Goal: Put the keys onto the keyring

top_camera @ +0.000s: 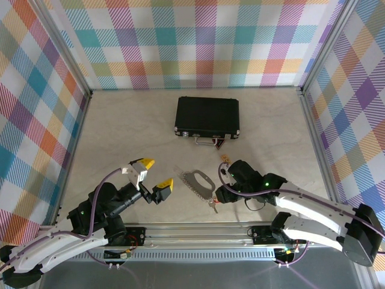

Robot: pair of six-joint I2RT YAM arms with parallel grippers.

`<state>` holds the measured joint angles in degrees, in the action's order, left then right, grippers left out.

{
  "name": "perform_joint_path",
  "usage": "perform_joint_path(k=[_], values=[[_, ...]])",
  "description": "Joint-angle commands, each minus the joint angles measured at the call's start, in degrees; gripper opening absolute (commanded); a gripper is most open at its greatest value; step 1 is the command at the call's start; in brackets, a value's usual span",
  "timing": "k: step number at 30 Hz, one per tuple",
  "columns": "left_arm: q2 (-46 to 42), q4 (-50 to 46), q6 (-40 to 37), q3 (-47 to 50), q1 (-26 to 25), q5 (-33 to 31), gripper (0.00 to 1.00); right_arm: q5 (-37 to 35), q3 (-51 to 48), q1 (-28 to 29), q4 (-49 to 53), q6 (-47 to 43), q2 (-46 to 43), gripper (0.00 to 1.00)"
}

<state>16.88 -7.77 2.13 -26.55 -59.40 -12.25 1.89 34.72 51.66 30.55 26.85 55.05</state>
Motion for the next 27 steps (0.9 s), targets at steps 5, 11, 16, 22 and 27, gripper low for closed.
perform_joint_path(k=[5,11,16,22,27], values=[[0.11,-4.01,2.73,-3.42,-0.11,-8.41,1.00,-11.83,0.85,-0.25,-3.43,-5.79,-9.90,0.75],[-0.22,-4.56,1.14,-1.90,-0.01,-18.13,1.00,-23.46,-3.06,-0.91,-10.48,-10.10,-17.80,0.99],[0.91,-6.44,2.79,-0.66,-0.06,-36.53,1.00,-34.57,-5.46,-2.38,-11.82,-11.89,-22.17,0.99],[0.15,-1.33,-3.94,5.30,0.09,-47.06,1.00,-43.58,-8.22,-6.82,-13.63,-11.61,-24.72,0.99],[1.43,11.02,-13.07,13.01,1.62,-53.47,1.00,-40.42,-11.75,-10.53,-20.38,-14.00,-24.34,0.99]])
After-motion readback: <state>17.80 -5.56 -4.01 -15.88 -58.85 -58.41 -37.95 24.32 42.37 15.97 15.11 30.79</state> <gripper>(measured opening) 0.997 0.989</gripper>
